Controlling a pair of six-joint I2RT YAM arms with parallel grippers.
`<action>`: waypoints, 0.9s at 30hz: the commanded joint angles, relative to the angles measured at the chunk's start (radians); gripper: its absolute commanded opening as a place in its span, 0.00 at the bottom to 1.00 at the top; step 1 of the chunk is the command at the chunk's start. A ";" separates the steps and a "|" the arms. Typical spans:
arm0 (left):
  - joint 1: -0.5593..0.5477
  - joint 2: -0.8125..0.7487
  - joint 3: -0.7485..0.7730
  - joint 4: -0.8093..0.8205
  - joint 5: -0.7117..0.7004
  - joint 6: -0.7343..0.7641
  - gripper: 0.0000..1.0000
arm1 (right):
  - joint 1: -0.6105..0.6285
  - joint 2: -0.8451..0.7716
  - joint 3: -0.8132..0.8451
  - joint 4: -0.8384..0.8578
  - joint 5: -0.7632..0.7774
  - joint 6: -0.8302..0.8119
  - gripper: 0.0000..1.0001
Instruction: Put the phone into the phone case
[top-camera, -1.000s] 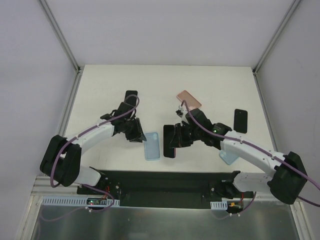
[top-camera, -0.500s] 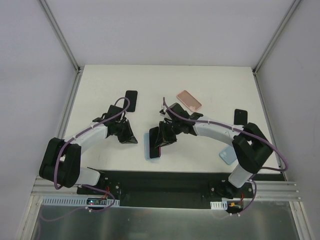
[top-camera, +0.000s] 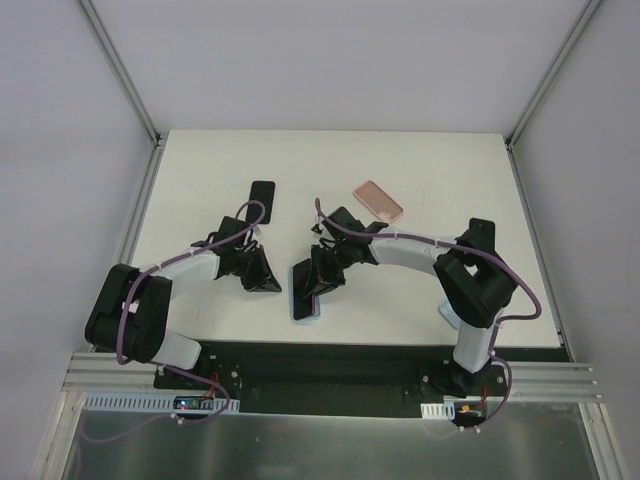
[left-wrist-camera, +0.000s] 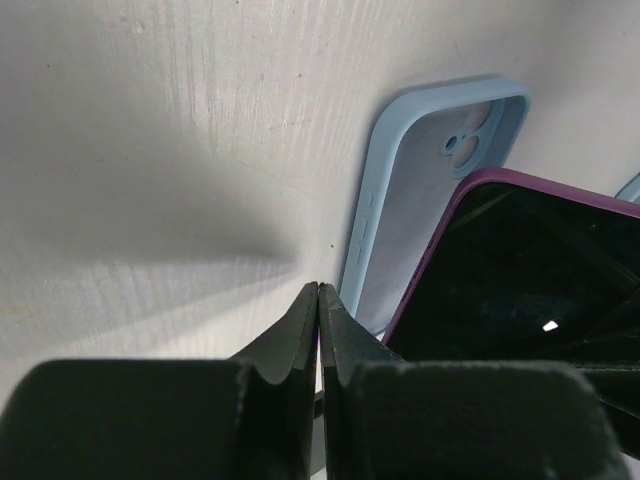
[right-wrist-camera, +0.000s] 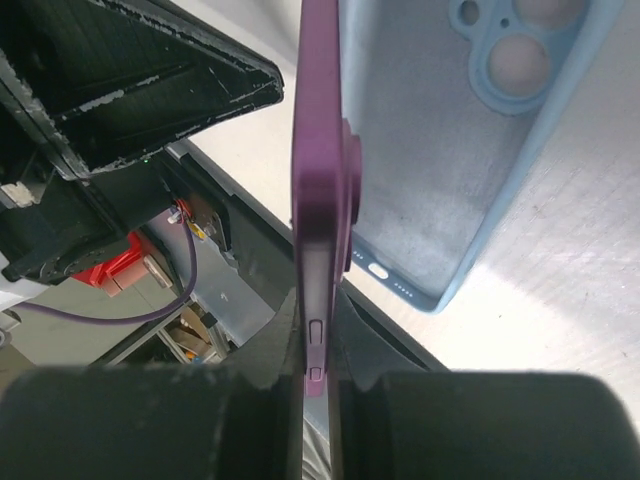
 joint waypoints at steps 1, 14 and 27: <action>0.000 0.034 -0.022 0.051 0.038 -0.010 0.00 | -0.007 0.015 0.073 -0.044 -0.046 -0.038 0.08; -0.001 0.103 -0.008 0.080 0.037 -0.027 0.00 | -0.026 0.087 0.101 -0.110 -0.059 -0.106 0.09; -0.026 0.178 0.015 0.105 0.041 -0.049 0.00 | -0.030 0.147 0.136 -0.107 -0.081 -0.148 0.09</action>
